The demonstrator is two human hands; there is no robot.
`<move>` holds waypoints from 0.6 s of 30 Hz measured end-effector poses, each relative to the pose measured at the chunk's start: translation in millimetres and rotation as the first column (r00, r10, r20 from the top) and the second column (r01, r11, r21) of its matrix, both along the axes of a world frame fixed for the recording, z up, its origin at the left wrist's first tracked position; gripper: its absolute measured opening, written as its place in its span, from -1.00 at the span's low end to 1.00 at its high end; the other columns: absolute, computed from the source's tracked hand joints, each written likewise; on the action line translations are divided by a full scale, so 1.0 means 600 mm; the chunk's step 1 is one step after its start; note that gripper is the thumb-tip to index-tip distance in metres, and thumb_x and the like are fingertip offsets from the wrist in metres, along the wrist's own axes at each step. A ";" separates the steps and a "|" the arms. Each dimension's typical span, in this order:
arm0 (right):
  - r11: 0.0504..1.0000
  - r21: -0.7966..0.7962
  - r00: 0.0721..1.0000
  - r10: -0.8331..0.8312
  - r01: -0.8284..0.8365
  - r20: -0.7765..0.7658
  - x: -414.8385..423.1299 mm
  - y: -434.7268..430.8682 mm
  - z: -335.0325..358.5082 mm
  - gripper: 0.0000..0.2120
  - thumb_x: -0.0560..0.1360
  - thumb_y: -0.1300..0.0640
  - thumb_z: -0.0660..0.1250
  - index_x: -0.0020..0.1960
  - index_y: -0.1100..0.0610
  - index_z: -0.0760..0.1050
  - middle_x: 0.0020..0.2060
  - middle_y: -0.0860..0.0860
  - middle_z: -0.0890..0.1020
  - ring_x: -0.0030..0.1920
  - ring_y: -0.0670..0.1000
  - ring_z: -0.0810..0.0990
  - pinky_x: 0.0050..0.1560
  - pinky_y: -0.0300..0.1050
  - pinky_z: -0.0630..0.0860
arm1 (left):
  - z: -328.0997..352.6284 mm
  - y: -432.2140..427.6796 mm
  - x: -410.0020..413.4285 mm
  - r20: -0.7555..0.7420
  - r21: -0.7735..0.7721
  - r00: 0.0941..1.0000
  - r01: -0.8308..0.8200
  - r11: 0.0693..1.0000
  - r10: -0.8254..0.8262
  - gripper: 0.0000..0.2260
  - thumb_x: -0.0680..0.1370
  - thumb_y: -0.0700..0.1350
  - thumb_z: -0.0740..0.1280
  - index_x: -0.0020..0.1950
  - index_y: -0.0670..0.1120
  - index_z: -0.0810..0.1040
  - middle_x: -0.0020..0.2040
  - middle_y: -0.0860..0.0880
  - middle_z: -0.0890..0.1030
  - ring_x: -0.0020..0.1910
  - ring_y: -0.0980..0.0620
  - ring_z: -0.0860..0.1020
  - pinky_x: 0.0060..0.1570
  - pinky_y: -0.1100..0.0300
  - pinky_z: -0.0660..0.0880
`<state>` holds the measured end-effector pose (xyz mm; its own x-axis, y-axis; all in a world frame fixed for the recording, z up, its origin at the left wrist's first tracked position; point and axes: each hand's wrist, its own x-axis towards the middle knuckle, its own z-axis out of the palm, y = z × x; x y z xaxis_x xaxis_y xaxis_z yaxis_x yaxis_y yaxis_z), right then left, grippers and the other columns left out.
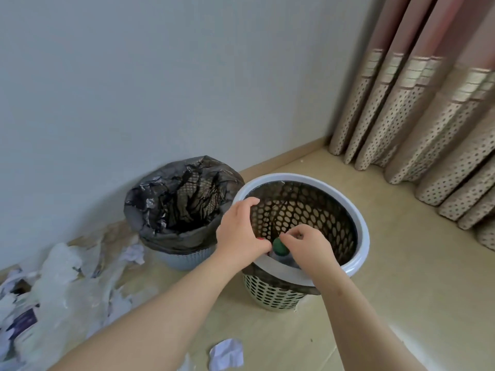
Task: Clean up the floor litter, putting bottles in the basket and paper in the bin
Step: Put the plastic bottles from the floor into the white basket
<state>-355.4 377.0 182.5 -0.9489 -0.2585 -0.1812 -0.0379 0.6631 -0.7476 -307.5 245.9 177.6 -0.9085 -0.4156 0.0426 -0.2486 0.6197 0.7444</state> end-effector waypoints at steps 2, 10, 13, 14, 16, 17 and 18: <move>1.000 0.028 0.999 0.008 -0.007 -0.039 0.004 -0.003 -0.006 -0.91 0.53 0.05 0.28 -0.05 0.06 0.51 -0.13 0.01 0.57 -0.29 -0.07 0.52 -0.25 -0.18 0.50 | -0.014 -0.007 0.008 0.075 0.036 0.994 -0.081 0.996 0.078 -0.32 0.35 -0.08 0.44 0.40 0.02 0.22 0.34 0.01 0.31 0.29 -0.02 0.35 0.16 0.11 0.38; 0.993 0.070 0.993 0.100 -0.096 -0.058 0.039 -0.019 -0.012 -0.91 0.55 0.06 0.24 -0.05 0.05 0.49 -0.21 -0.05 0.59 -0.19 -0.07 0.54 -0.12 -0.15 0.51 | -0.013 -0.010 0.034 0.234 0.500 0.939 -0.338 0.797 0.251 -0.60 0.49 -0.17 0.31 0.28 -0.07 0.27 -0.03 -0.06 0.46 -0.23 0.06 0.47 -0.41 0.22 0.51; 0.988 0.054 0.989 0.147 -0.146 -0.012 0.058 -0.029 -0.010 -0.91 0.55 0.06 0.24 -0.06 0.05 0.49 -0.24 -0.04 0.58 -0.27 -0.07 0.50 -0.21 -0.17 0.47 | -0.015 -0.035 0.069 0.247 0.484 0.930 -0.361 0.797 0.271 -0.59 0.50 -0.17 0.29 0.30 -0.02 0.26 -0.01 -0.07 0.48 -0.19 0.01 0.50 -0.36 0.18 0.51; 0.984 0.058 0.985 0.171 -0.171 -0.002 0.064 -0.035 -0.011 -0.91 0.55 0.05 0.24 -0.06 0.04 0.49 -0.24 -0.04 0.58 -0.29 -0.07 0.49 -0.22 -0.16 0.46 | -0.016 -0.045 0.082 0.250 0.473 0.927 -0.369 0.800 0.279 -0.59 0.50 -0.17 0.29 0.30 -0.01 0.26 -0.02 -0.06 0.49 -0.15 -0.01 0.51 -0.27 0.12 0.55; 0.971 0.083 0.974 0.225 -0.225 0.007 0.081 -0.055 -0.013 -0.91 0.55 0.03 0.24 -0.06 0.02 0.48 -0.24 -0.05 0.59 -0.26 -0.07 0.52 -0.19 -0.14 0.50 | -0.018 -0.071 0.110 0.245 0.452 0.919 -0.390 0.802 0.309 -0.61 0.50 -0.18 0.28 0.29 0.00 0.28 -0.07 -0.03 0.47 -0.12 -0.03 0.51 -0.19 0.07 0.56; 0.964 0.095 0.969 0.249 -0.249 0.011 0.089 -0.067 -0.016 -0.91 0.55 0.02 0.24 -0.07 0.01 0.48 -0.24 -0.06 0.58 -0.23 -0.06 0.54 -0.15 -0.13 0.52 | -0.018 -0.084 0.123 0.242 0.434 0.915 -0.399 0.808 0.322 -0.62 0.50 -0.18 0.27 0.28 0.00 0.29 -0.09 -0.02 0.47 -0.14 -0.02 0.51 -0.22 0.09 0.54; 0.957 0.104 0.963 0.270 -0.271 0.017 0.097 -0.079 -0.019 -0.92 0.55 0.01 0.25 -0.08 -0.01 0.47 -0.24 -0.07 0.58 -0.20 -0.05 0.56 -0.11 -0.13 0.53 | -0.017 -0.097 0.135 0.243 0.418 0.912 -0.406 0.813 0.331 -0.63 0.50 -0.18 0.27 0.27 0.00 0.29 -0.10 -0.01 0.46 -0.16 -0.01 0.51 -0.24 0.11 0.53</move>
